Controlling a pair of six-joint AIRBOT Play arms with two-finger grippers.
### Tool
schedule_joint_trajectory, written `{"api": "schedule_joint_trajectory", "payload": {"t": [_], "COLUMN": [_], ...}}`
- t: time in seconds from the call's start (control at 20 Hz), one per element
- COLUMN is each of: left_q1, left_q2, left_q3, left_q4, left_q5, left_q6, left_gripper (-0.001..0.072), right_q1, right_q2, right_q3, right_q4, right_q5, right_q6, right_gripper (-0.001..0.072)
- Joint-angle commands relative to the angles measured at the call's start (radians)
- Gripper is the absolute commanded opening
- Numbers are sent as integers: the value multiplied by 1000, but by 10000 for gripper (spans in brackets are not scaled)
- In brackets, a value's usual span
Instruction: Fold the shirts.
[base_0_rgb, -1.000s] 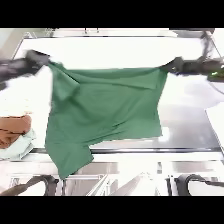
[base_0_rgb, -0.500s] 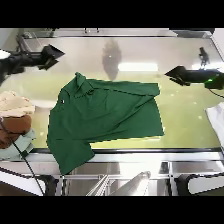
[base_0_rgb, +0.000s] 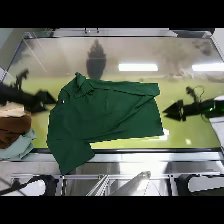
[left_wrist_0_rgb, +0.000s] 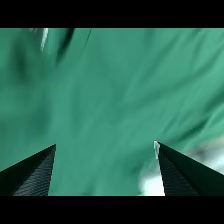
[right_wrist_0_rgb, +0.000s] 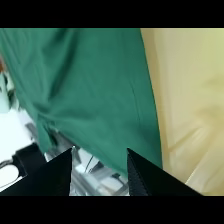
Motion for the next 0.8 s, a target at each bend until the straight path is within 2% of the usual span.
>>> {"api": "schedule_joint_trajectory", "payload": {"t": [0.0,0.2,0.35,0.55,0.75], "left_q1": [45,202,325,360,337], "left_q2": [185,317,364,183,11], "left_q3": [-316,-444,-447,-445,-392], "left_q4": [124,196,150,4,-10], "left_q5": [17,38,148,155,166], "left_q6": [-14,-13,18,142,183], "left_gripper": [709,709,690,692,691], "right_q1": [-10,-9,-8,-8,-8], "right_q2": [2,2,2,2,2], "right_q3": [-135,-136,-136,-136,-136], "right_q4": [-20,-16,-4,22,22], "right_q5": [-16,-23,-24,-26,-26], "right_q6": [-50,-52,-54,-74,-75], "right_gripper": [361,362,362,362,362]}}
